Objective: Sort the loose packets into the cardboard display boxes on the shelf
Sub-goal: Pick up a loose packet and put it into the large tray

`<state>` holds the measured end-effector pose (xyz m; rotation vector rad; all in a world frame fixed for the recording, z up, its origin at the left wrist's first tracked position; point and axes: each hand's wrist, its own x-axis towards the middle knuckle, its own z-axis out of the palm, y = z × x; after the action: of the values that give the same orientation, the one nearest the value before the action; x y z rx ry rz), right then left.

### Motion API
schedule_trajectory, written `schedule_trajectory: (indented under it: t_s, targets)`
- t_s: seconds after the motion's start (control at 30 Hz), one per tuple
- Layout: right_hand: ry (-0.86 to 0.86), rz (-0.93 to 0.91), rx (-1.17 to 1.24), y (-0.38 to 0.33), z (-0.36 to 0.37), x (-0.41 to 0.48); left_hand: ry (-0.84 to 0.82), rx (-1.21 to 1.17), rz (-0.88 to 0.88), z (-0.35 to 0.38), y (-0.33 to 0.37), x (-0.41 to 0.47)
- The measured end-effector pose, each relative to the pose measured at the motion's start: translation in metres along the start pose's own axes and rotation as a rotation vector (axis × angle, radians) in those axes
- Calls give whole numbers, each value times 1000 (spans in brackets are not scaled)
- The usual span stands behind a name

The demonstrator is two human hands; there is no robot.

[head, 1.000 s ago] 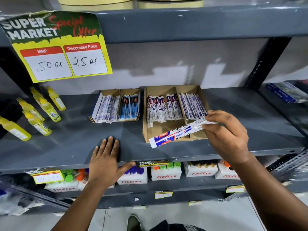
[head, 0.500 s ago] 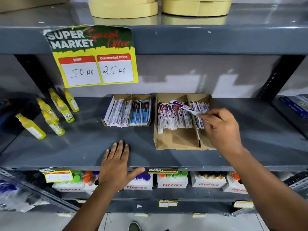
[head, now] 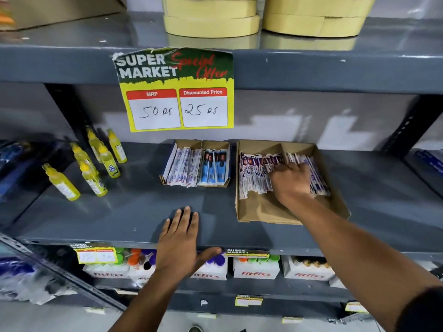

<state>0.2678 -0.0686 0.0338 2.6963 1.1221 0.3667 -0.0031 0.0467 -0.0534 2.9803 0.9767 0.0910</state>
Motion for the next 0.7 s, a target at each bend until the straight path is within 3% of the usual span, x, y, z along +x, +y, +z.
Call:
schedule_trajectory:
  t_s: [0.43, 0.57, 0.7]
  targets:
    - [-192, -15, -8, -10, 9, 4, -39, -6, -6, -2, 0, -2]
    - [-122, -13, 98, -11, -4, -3, -4, -12, 34, -6, -2, -4]
    - [-135, -153, 315, -17, -13, -21, 23, 16, 56, -4, -3, -4]
